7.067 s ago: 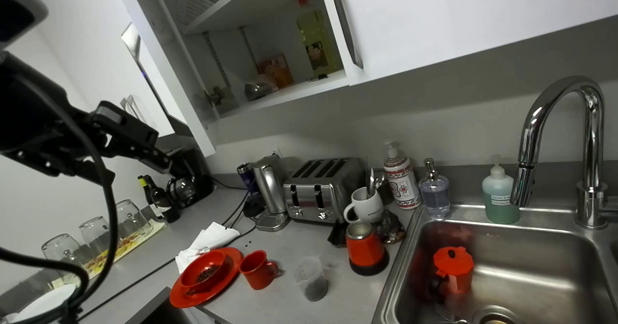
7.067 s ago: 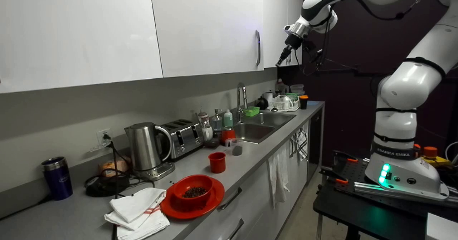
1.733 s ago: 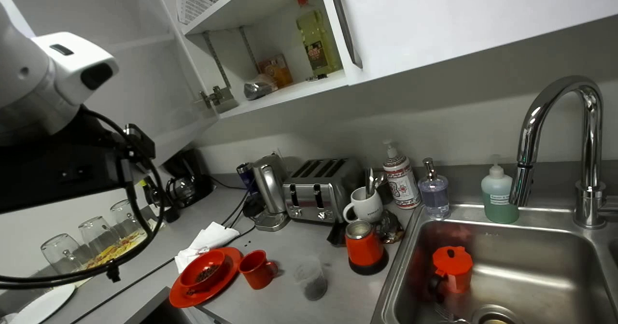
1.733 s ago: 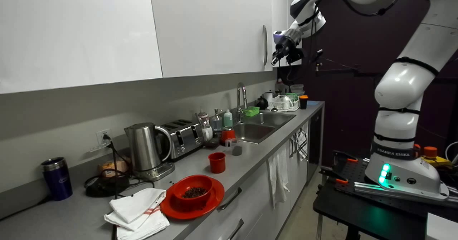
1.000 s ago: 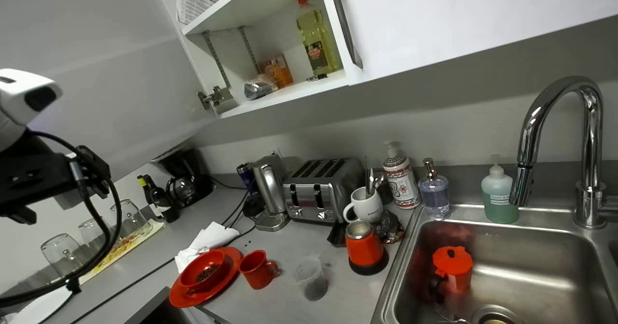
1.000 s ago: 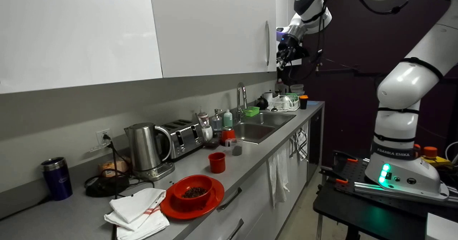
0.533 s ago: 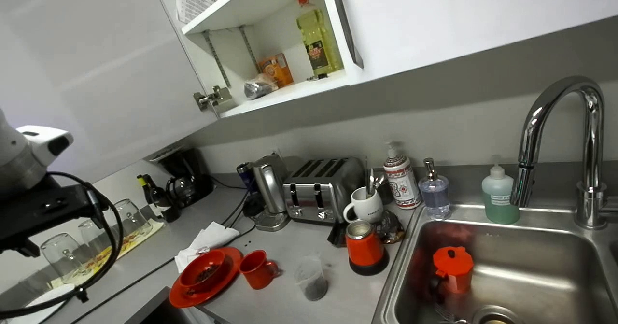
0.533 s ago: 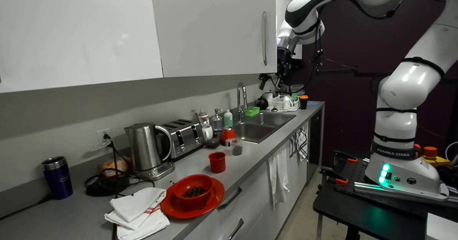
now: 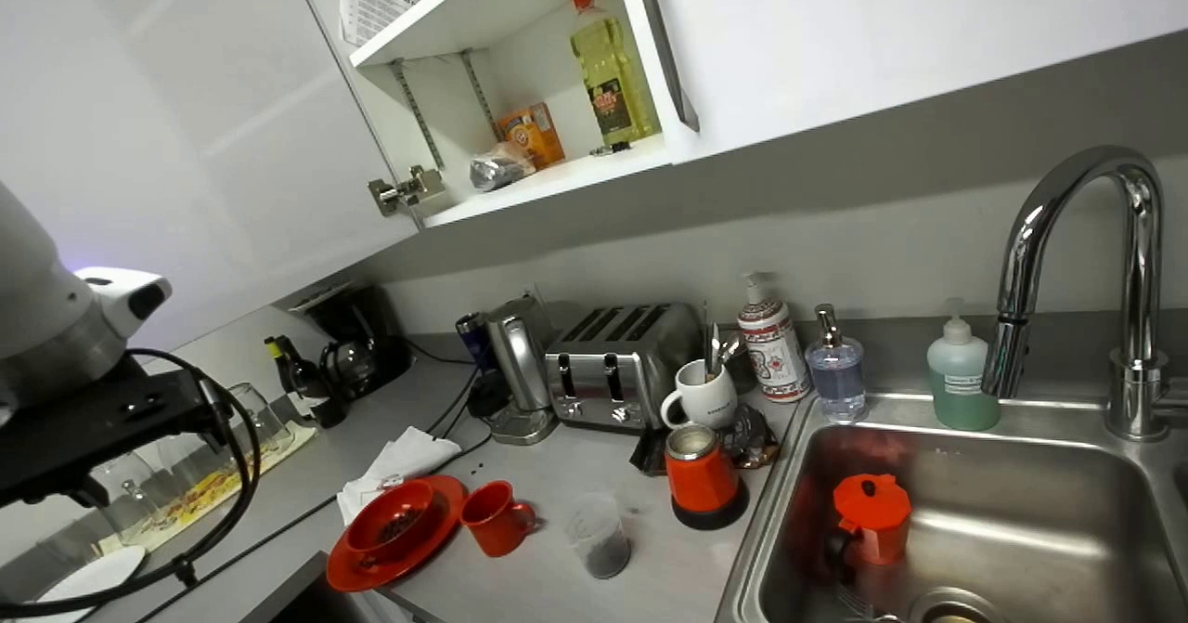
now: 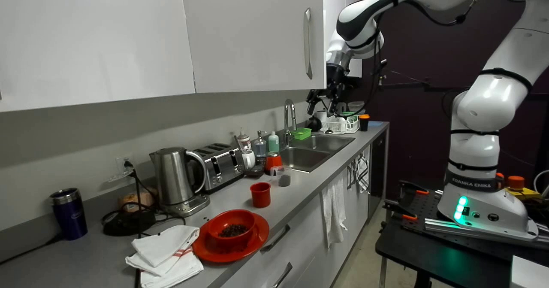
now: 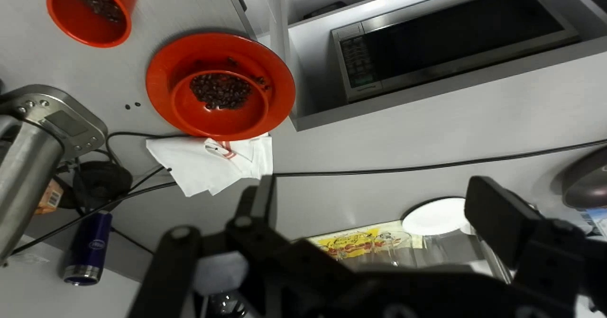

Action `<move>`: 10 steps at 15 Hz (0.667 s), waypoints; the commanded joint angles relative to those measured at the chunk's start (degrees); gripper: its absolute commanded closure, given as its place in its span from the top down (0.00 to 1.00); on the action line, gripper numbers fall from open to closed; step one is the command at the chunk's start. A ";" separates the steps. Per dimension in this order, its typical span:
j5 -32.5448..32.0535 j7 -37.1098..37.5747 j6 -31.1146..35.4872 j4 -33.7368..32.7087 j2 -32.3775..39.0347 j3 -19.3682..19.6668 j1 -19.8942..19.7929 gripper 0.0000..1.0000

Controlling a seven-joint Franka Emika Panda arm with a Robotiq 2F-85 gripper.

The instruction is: Open the wall cabinet door

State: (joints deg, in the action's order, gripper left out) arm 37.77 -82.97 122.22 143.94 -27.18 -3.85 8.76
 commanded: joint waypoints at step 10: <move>-2.23 6.27 6.86 -2.74 8.83 0.95 0.34 1.00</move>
State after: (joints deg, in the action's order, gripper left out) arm 37.06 -79.83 127.49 143.00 -20.79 -3.51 8.77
